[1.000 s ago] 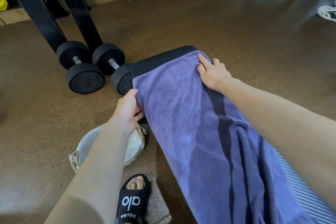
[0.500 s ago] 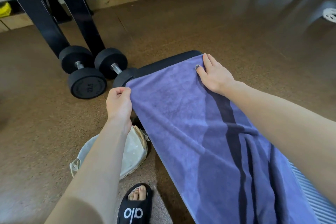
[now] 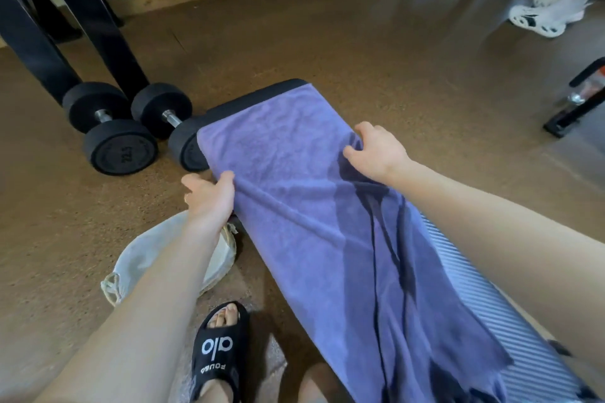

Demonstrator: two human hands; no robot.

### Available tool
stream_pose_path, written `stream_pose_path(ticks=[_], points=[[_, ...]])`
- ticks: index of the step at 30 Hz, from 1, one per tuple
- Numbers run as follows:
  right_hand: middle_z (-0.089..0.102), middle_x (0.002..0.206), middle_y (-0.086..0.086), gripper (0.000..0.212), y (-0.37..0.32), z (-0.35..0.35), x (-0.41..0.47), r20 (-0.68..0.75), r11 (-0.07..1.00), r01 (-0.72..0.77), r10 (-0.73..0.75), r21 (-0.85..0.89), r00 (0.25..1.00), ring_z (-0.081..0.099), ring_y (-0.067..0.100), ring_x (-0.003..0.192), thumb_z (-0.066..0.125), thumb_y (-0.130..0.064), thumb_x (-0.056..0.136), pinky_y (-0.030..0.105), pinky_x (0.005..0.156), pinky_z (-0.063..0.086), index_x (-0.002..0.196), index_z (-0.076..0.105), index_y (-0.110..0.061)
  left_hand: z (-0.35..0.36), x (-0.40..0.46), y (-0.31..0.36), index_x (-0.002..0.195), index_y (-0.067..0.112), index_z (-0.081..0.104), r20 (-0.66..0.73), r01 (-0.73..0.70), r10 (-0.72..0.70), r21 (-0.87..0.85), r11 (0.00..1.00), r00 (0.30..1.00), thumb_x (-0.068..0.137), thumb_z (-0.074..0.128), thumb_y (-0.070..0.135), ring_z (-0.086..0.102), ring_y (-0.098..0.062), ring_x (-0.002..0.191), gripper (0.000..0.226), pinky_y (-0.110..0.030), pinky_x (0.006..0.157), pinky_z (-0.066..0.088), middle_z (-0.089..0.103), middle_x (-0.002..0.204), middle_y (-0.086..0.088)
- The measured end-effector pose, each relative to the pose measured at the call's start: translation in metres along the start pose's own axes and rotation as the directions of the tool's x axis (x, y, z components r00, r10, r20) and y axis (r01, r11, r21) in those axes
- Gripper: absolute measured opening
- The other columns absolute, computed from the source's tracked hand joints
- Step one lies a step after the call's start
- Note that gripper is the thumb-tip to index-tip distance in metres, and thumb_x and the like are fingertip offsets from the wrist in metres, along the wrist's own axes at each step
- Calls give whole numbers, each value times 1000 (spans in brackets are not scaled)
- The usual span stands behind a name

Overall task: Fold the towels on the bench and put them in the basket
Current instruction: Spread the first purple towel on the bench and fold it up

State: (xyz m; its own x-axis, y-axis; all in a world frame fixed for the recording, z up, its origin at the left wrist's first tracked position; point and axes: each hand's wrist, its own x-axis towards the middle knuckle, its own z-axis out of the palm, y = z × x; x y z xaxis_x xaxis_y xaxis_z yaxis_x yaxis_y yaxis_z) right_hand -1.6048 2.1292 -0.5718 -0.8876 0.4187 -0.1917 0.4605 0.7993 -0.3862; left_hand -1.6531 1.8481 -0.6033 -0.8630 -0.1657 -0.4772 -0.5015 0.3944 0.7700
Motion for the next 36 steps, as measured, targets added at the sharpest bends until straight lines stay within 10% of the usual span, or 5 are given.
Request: stream_pose_path(ticks=[5, 10, 19, 28, 36], points=[[56, 115, 17, 33, 55, -36, -95, -15, 989, -67, 66, -131, 998, 56, 37, 111, 59, -26, 90, 38, 87, 47, 117, 53, -8, 10, -107, -8, 135, 15, 40, 153, -558, 601, 595, 578, 785, 91, 65, 41, 40, -39, 121, 56, -50, 99, 35, 37, 133, -14], [61, 65, 14, 30, 88, -52, -174, 404, 963, -243, 270, -118, 874, 60, 28, 53, 71, -27, 81, 30, 47, 53, 81, 58, 0, 26, -215, -40, 102, 21, 40, 672, -856, 581, 509, 87, 459, 90, 56, 58, 43, -29, 102, 42, -43, 86, 41, 38, 107, -2], [55, 68, 13, 9, 100, -39, -221, 375, 956, -283, 236, 77, 897, 53, 26, 55, 58, -5, 83, 25, 41, 48, 74, 59, -4, 38, -271, -81, 108, 21, 43, 776, -830, 294, 519, 203, 557, 76, 24, 88, 37, -27, 122, 77, -39, 104, 35, 37, 114, -2], [58, 108, 18, 20, 134, -53, -213, -41, 950, -298, 303, 94, 952, 57, 36, 102, 42, -4, 92, 32, 77, 39, 106, 54, -12, 16, -260, -104, 156, 25, 17, 826, -833, 231, 545, -98, 514, 80, 46, 83, -3, -25, 153, 100, -56, 121, 13, 1, 166, -7], [56, 127, 23, 33, 155, -45, -220, -109, 936, -352, 350, 5, 930, 56, 42, 115, 54, -19, 97, 44, 93, 48, 127, 48, -7, 0, -244, -91, 155, 25, 18, 791, -809, 286, 582, -78, 541, 77, 47, 85, 6, -29, 152, 102, -54, 121, 13, 12, 162, -12]])
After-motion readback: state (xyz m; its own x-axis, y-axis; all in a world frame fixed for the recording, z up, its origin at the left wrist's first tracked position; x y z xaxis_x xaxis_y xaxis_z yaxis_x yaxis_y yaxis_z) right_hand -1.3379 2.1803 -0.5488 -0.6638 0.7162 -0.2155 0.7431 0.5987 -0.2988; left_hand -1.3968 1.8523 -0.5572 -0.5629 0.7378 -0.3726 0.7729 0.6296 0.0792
